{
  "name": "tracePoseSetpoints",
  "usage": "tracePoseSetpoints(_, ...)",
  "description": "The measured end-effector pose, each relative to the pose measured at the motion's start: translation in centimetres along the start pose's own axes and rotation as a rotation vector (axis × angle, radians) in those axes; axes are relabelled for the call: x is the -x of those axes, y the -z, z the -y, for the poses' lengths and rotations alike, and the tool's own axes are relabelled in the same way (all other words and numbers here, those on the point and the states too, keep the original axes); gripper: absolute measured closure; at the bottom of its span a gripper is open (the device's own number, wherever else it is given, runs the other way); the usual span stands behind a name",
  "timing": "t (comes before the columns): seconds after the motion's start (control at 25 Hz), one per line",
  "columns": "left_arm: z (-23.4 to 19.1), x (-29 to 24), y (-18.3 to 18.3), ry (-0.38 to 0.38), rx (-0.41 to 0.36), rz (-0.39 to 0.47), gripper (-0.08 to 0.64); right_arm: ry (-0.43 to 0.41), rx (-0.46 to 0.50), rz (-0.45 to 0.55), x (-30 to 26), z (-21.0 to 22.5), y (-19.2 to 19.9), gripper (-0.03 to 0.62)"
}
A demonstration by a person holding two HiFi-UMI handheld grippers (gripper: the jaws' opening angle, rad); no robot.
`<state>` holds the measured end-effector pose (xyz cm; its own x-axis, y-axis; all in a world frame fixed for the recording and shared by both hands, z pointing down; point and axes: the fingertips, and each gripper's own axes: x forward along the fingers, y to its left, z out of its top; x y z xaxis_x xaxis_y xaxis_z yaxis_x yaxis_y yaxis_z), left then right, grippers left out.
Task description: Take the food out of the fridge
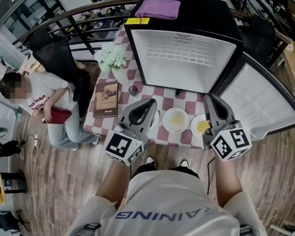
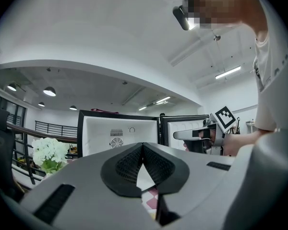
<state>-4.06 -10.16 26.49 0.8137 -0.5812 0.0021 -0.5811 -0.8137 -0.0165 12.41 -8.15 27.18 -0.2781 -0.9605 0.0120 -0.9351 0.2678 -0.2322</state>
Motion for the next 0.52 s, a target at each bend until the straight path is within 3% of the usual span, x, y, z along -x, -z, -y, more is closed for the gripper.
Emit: tracePoseSetpoints(0.52,-0.18,-0.01,-0.15,-0.005,-0.001,0.006,0.552,-0.004,0.012,-0.008,-0.25,-0.16,-0.21,0.572)
